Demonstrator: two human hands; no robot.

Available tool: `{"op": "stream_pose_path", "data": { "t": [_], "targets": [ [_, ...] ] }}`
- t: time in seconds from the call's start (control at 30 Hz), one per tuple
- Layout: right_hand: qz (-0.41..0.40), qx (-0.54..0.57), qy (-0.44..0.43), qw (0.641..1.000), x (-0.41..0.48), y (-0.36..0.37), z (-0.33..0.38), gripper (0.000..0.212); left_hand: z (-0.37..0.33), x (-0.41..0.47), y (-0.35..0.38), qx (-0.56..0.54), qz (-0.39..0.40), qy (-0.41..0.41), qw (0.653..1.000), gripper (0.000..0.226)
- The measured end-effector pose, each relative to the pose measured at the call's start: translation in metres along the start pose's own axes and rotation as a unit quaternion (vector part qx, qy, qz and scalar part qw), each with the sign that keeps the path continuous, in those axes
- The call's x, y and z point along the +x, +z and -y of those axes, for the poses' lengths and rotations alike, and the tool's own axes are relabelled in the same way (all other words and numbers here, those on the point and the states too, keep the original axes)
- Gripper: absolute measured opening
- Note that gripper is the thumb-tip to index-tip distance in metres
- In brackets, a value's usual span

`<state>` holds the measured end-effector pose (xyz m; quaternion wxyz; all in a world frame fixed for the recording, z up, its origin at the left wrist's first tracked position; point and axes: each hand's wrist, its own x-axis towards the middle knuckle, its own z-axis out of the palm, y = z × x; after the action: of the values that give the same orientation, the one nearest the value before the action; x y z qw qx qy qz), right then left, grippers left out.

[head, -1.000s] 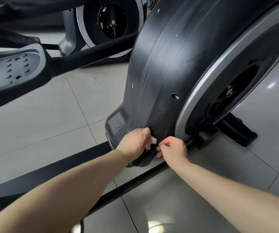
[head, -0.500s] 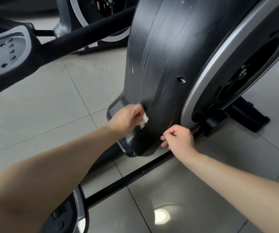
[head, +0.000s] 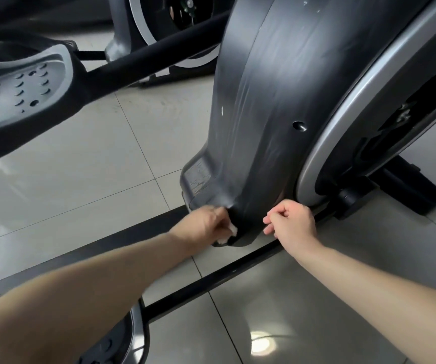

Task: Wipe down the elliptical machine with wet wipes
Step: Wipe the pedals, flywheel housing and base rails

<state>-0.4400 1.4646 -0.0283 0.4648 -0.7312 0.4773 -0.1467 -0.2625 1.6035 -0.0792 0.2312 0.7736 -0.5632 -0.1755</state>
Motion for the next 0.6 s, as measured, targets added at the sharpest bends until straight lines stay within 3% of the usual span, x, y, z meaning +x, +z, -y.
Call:
{"op": "stream_pose_path", "data": {
  "t": [0.1, 0.2, 0.37, 0.53, 0.6],
  "targets": [
    [-0.006, 0.000, -0.002, 1.000, -0.001, 0.002, -0.002, 0.021, -0.001, -0.007, 0.017, 0.065, -0.014, 0.082, 0.994, 0.011],
    [-0.005, -0.003, -0.003, 1.000, 0.000, 0.002, 0.000, 0.021, 0.007, -0.004, 0.008, 0.068, -0.026, 0.091, 0.993, 0.013],
    [-0.001, 0.006, 0.002, 1.000, -0.004, 0.003, -0.001, 0.022, 0.012, 0.002, -0.005, 0.013, 0.016, 0.039, 0.999, 0.012],
    [0.037, 0.004, -0.017, 0.999, -0.020, 0.014, -0.003, 0.028, 0.039, 0.009, -0.025, -0.065, -0.106, -0.138, 0.983, 0.012],
    [0.053, -0.010, -0.060, 0.997, -0.027, 0.019, 0.001, 0.030, 0.042, 0.010, -0.030, -0.060, -0.119, -0.163, 0.978, 0.013]
  ]
}}
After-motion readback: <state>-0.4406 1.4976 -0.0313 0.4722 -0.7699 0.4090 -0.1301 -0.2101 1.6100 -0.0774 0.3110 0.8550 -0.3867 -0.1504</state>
